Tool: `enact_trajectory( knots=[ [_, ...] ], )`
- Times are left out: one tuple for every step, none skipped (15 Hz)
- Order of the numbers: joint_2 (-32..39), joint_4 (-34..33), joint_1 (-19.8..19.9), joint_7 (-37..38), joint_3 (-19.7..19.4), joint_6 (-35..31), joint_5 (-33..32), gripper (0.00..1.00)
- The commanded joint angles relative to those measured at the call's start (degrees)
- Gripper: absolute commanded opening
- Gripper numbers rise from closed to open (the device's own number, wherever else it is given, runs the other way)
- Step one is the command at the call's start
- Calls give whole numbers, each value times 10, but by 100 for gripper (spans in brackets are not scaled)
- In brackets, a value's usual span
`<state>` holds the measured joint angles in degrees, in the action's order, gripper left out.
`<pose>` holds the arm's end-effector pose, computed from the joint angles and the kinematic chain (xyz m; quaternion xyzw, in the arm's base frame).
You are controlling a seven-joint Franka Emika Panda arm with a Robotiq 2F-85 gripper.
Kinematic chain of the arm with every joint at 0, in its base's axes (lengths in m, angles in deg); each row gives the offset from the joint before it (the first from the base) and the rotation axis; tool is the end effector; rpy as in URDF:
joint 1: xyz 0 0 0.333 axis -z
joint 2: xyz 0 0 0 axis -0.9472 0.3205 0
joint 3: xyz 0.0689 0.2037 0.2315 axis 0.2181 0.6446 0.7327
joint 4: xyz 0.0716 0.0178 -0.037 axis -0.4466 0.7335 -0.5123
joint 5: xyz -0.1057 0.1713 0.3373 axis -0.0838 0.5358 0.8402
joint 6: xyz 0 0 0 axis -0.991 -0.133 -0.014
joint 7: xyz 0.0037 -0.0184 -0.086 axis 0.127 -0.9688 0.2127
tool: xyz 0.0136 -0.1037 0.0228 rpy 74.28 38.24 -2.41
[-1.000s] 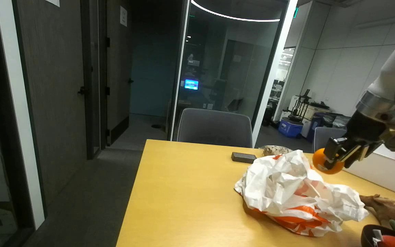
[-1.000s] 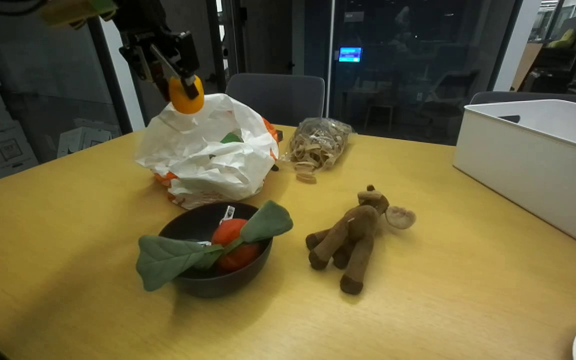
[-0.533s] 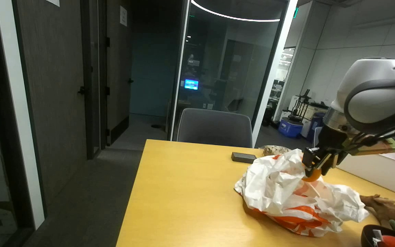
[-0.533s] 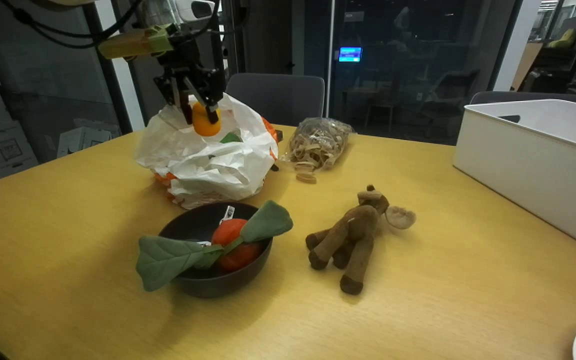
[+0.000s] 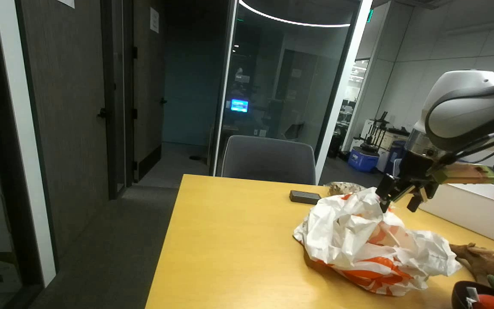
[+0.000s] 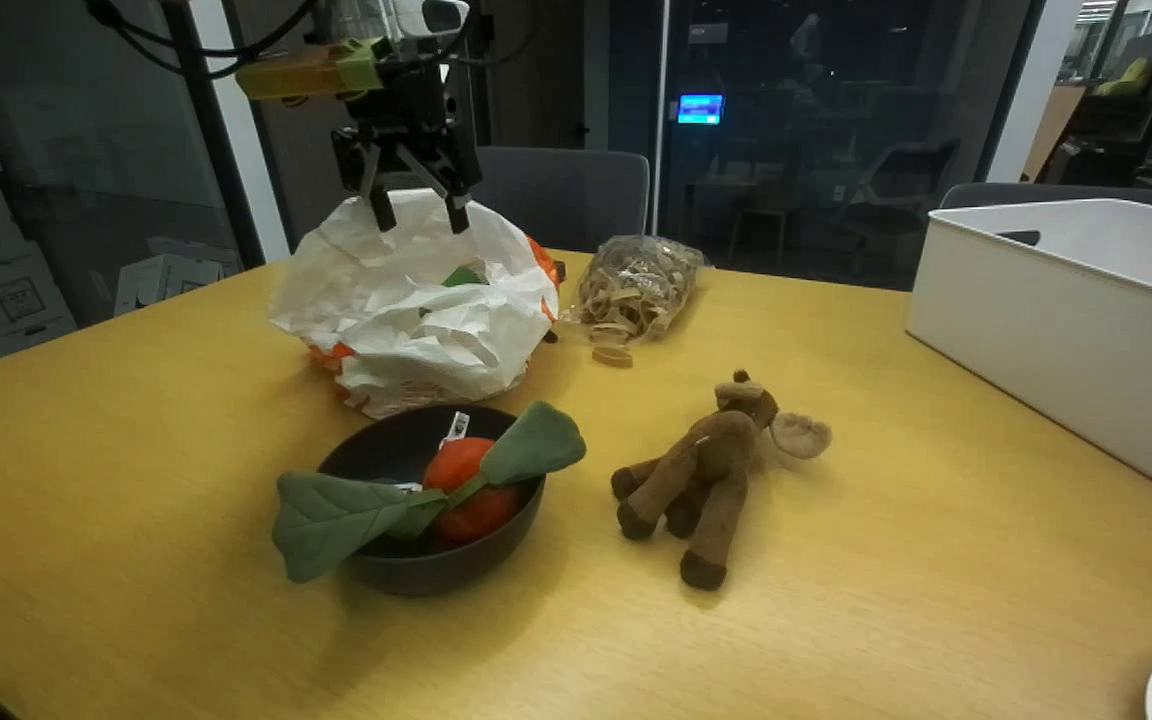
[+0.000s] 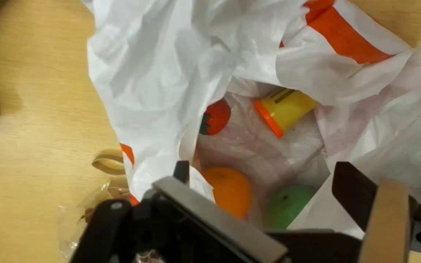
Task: Put the items on the table in the plastic bag
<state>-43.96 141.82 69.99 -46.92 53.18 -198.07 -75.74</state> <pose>0.5464 0.0511 0.4269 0.9953 0.0553 0.0673 0.0413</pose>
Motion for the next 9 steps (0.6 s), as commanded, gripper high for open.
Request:
enact_trajectory(
  knots=[
    [-37,-7,11,-7,-25,76,12,100],
    [-48,-3,17,0,-34,93,9,100],
    [-58,3,24,10,-43,105,4,100],
    [-63,5,32,23,-51,119,-2,100],
    [-67,7,40,33,-59,131,-7,100],
    [-69,9,49,53,-66,141,-17,100],
    [-70,11,58,68,-72,148,-23,100],
    [-69,15,66,86,-77,152,-31,100],
    [-66,16,72,103,-81,157,-39,100]
  ],
)
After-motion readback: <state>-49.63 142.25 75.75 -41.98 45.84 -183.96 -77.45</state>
